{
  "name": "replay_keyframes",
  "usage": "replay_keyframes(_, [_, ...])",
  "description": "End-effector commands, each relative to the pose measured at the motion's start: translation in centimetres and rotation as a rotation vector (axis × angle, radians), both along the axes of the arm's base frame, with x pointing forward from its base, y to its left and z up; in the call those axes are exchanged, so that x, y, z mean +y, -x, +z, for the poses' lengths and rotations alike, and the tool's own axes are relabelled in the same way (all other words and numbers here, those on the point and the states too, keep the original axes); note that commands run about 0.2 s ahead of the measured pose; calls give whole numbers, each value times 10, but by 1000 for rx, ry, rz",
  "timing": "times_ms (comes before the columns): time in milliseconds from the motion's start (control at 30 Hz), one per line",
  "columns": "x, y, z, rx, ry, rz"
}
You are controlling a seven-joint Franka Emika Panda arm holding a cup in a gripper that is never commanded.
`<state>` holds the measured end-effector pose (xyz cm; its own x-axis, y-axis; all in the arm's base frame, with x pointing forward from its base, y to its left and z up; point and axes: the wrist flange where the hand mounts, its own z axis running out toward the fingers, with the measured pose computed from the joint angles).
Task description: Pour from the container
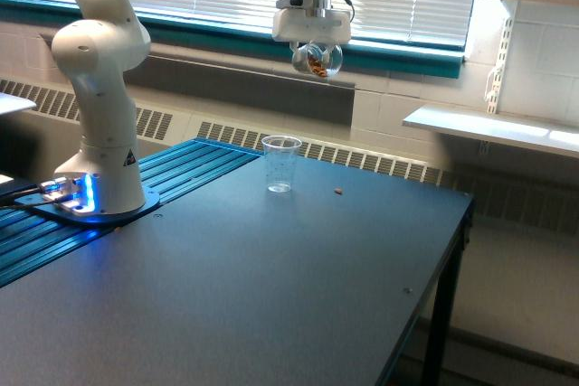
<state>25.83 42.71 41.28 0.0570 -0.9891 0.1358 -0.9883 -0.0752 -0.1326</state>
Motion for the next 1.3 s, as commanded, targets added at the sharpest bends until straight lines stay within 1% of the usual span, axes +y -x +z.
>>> replay_keyframes(33, [-7,-7,1,-7,-20,-93])
replay_keyframes(233, [-11,-6,-3,9,-36,-119])
replay_keyframes(300, [-13,-7,-1,0,-37,-130])
replay_keyframes(700, [-14,-7,2,-9,-59,-178])
replay_keyframes(1300, [-12,-4,4,-26,-109,-251])
